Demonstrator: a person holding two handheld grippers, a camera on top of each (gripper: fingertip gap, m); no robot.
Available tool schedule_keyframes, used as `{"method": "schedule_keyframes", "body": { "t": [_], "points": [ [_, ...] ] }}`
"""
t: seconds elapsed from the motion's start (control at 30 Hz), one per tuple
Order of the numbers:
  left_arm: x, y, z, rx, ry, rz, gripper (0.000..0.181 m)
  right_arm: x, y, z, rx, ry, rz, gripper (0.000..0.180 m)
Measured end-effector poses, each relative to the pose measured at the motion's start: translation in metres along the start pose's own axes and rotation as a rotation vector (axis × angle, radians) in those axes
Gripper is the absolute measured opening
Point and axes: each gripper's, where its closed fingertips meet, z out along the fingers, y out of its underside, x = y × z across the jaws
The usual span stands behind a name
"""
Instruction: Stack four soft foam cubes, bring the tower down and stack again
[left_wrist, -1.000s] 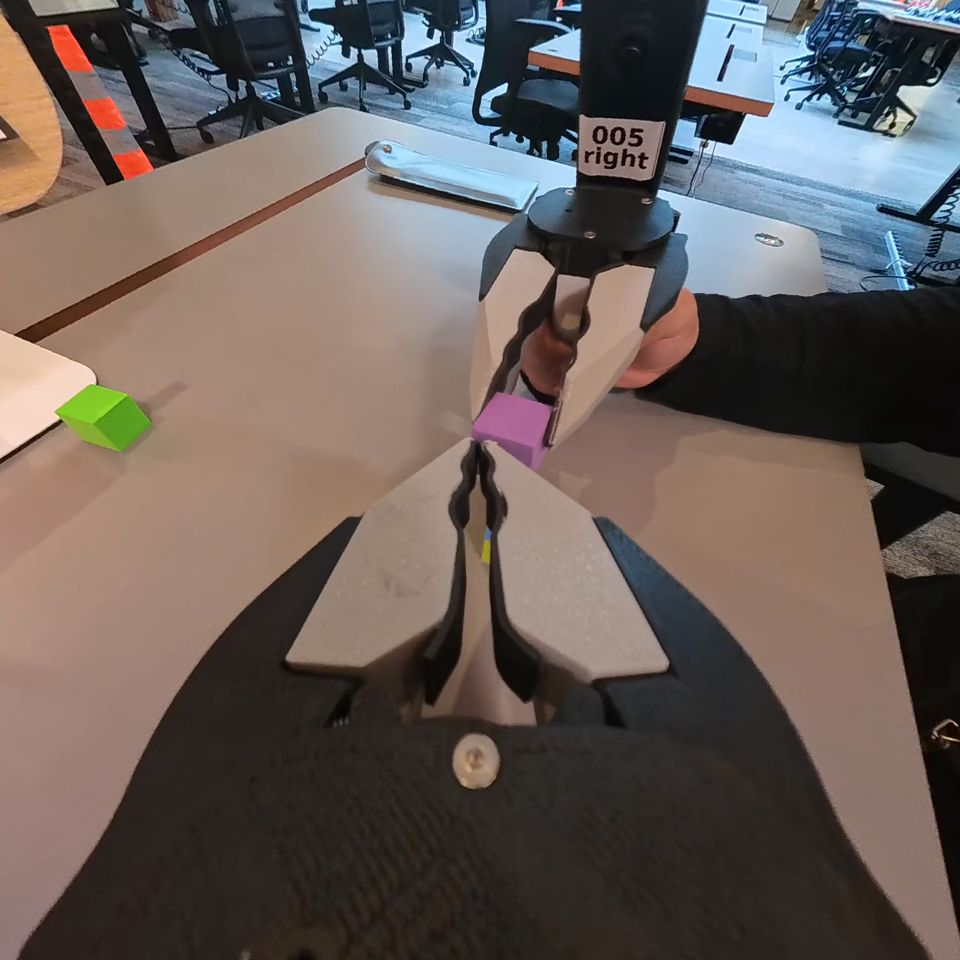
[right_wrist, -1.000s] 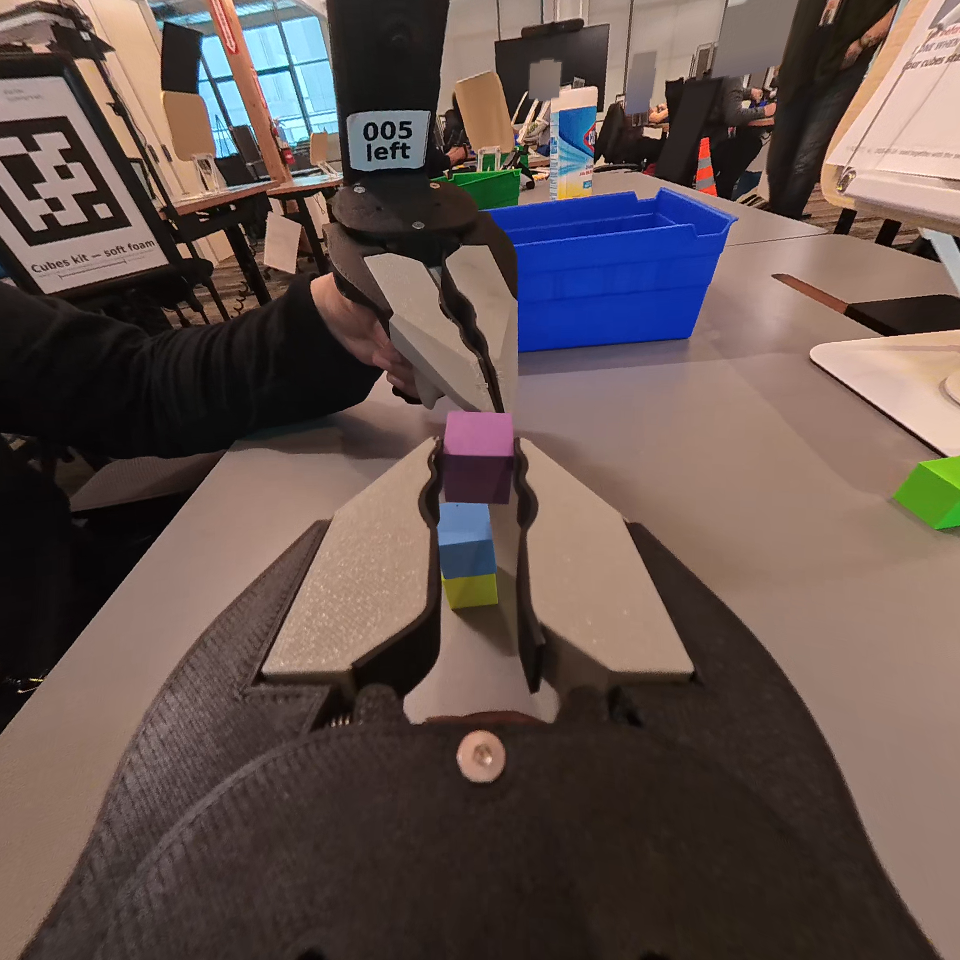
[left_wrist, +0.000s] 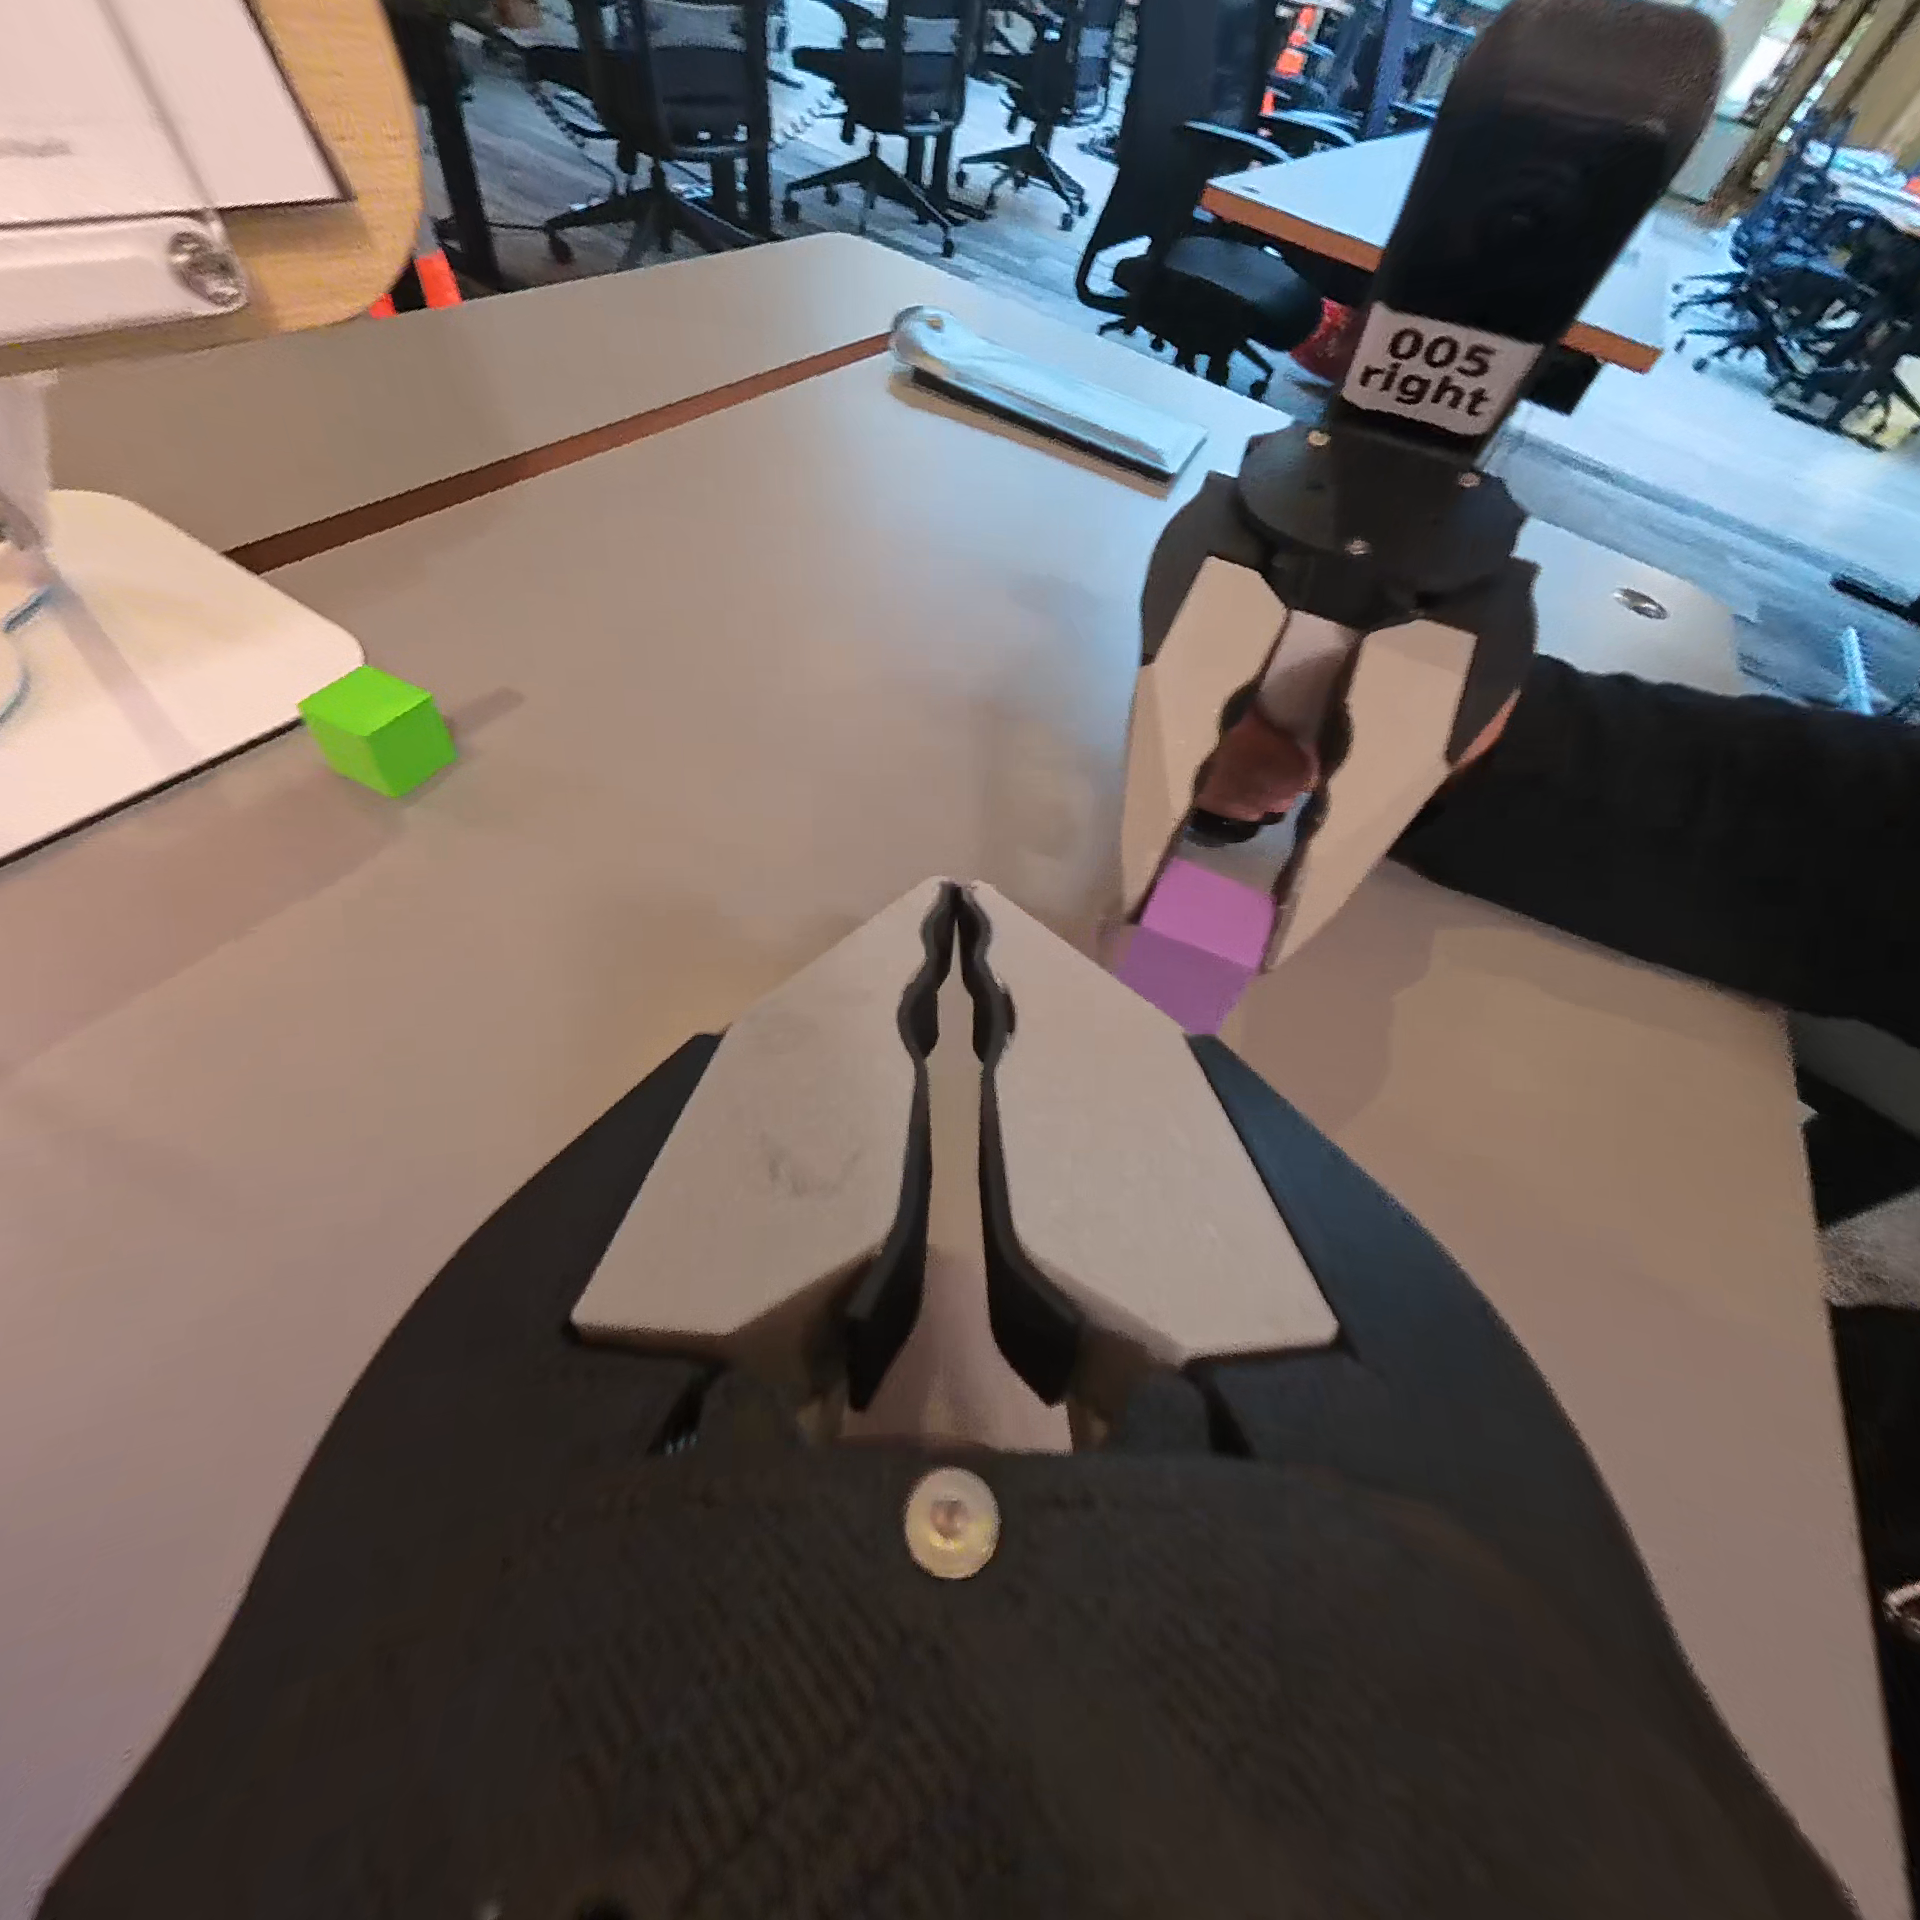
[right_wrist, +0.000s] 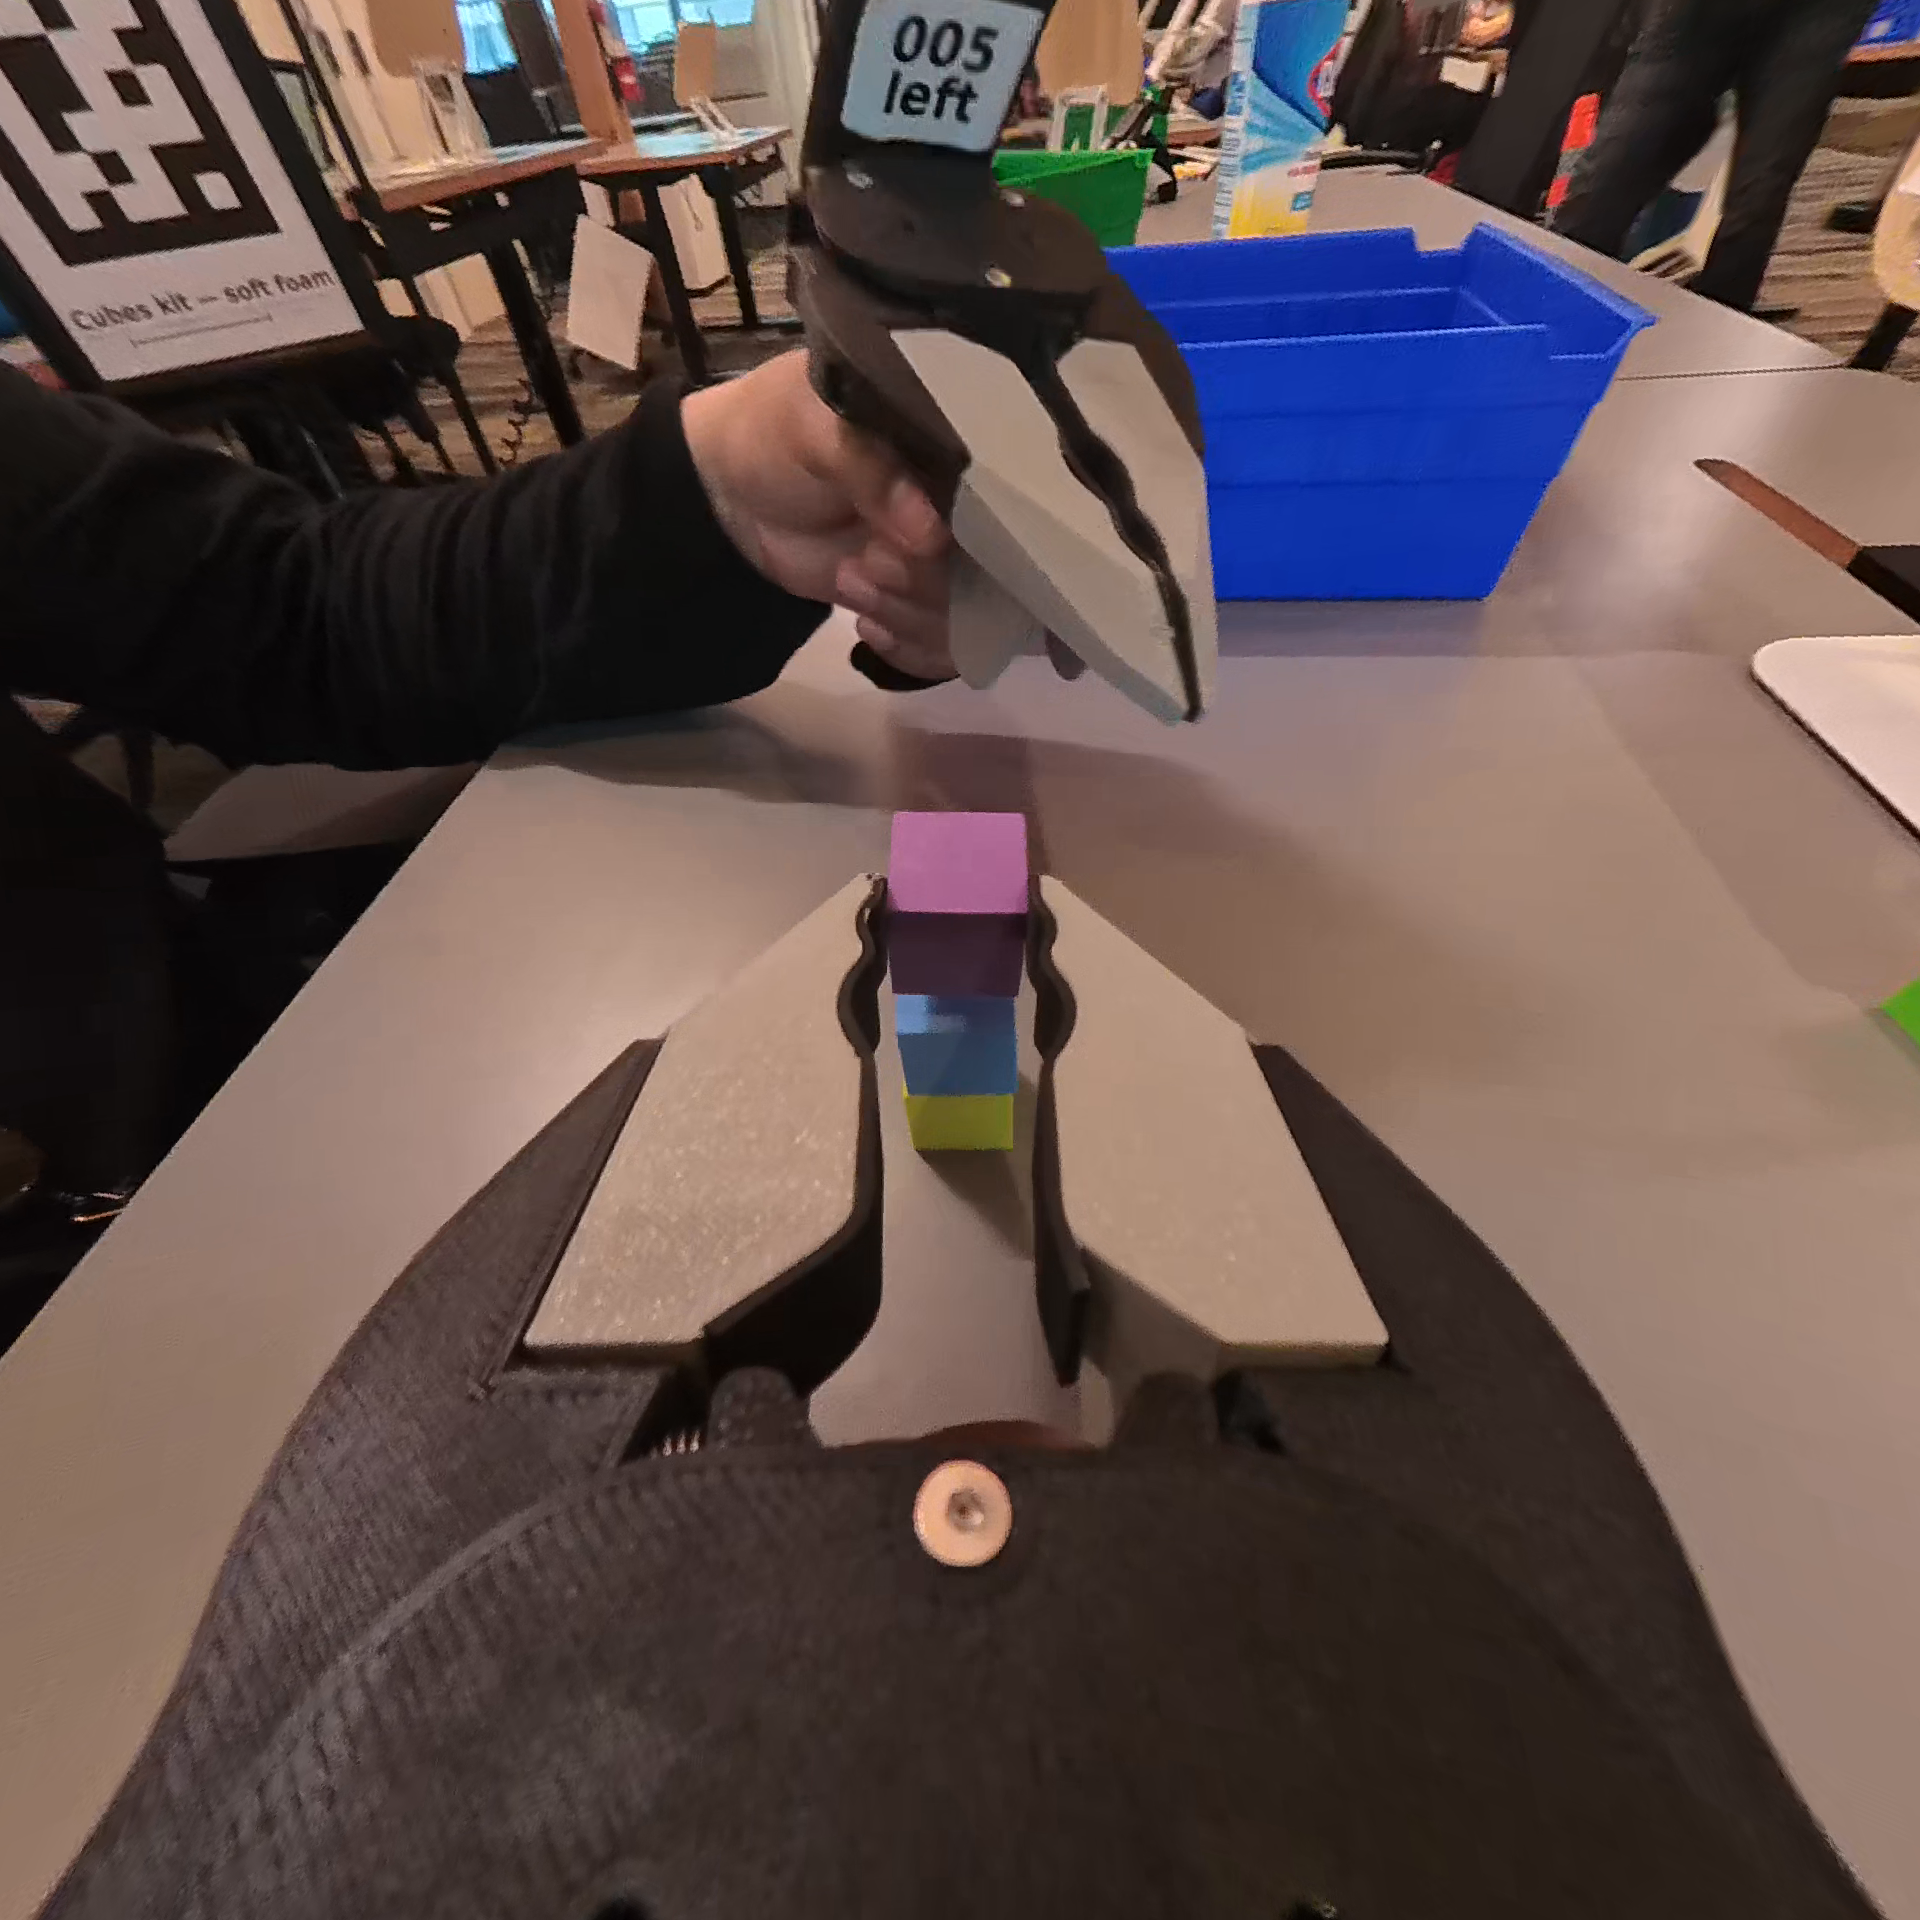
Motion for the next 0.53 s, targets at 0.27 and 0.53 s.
{"method": "schedule_keyframes", "body": {
  "t": [0.27, 0.53],
  "points": [
    [-0.019, 0.020, 0.009, -0.072, -0.054, -0.013, 0.000, -0.005, -0.009, -0.009, 0.105, -0.161, 0.079, 0.023],
    [-0.044, 0.042, 0.011, -0.173, -0.177, -0.008, 0.000, 0.002, 0.003, -0.002, 0.011, -0.107, 0.051, 0.023]
  ]
}}
